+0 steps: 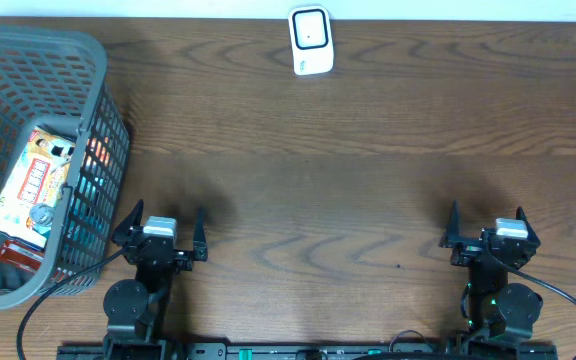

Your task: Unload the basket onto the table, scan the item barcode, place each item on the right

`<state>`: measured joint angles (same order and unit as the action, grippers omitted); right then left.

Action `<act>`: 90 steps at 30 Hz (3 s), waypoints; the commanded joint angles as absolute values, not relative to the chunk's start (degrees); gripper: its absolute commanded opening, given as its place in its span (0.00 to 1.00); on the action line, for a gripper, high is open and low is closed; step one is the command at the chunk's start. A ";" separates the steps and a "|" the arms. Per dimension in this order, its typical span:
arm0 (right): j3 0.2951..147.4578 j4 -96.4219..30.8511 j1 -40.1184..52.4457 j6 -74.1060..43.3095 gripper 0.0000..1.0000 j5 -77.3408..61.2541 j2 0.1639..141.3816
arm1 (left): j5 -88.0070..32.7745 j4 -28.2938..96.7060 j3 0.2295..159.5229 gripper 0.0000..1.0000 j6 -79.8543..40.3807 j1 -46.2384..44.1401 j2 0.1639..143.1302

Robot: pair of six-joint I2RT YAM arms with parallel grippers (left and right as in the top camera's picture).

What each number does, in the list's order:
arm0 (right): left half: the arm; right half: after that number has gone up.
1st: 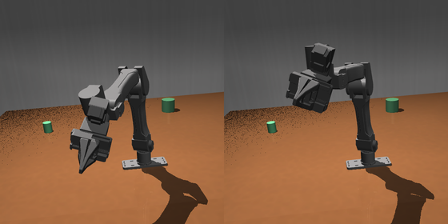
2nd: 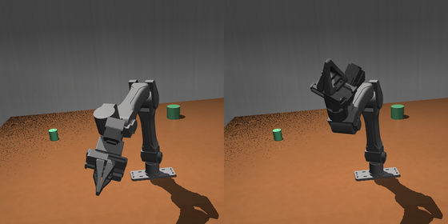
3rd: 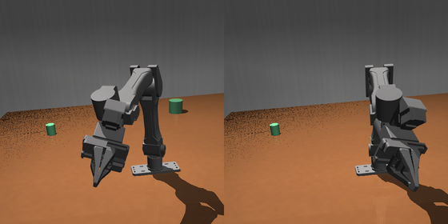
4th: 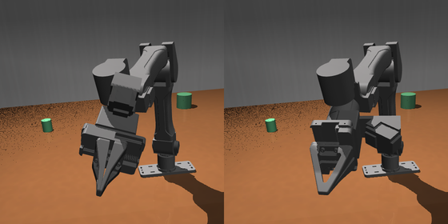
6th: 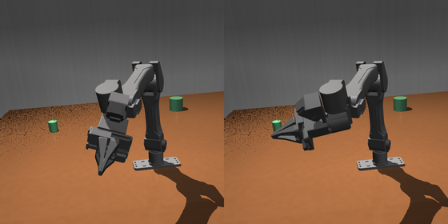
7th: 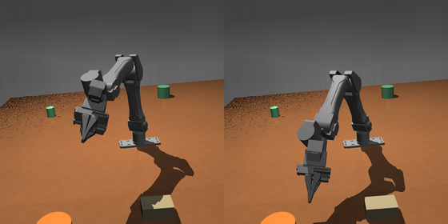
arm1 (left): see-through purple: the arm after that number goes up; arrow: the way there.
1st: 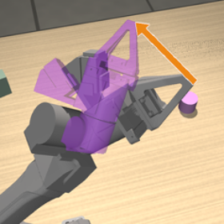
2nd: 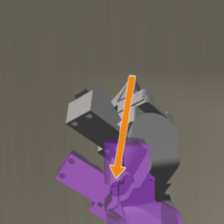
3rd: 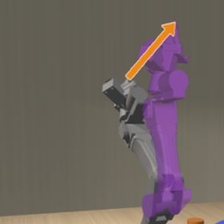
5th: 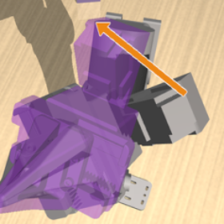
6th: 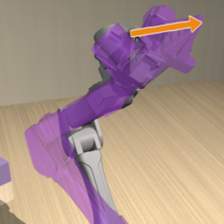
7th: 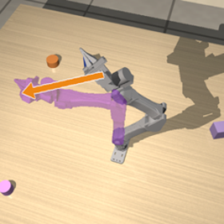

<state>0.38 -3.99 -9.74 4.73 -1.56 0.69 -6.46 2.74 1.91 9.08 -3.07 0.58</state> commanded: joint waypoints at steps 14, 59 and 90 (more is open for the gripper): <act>0.32 -4.19 -10.09 3.88 0.99 -1.85 0.38 | -3.51 3.57 0.23 0.99 9.87 -3.07 0.34; 0.32 -4.19 -10.09 3.88 0.99 -1.85 0.38 | -24.21 41.65 62.87 0.98 -12.12 -3.09 39.79; 0.32 -4.19 -10.09 3.88 0.99 -1.85 0.38 | -2.50 69.93 96.97 0.98 -68.95 32.25 78.63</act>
<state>0.38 -3.99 -9.80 4.58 -1.56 0.69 -3.64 67.83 96.14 -54.85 28.29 76.47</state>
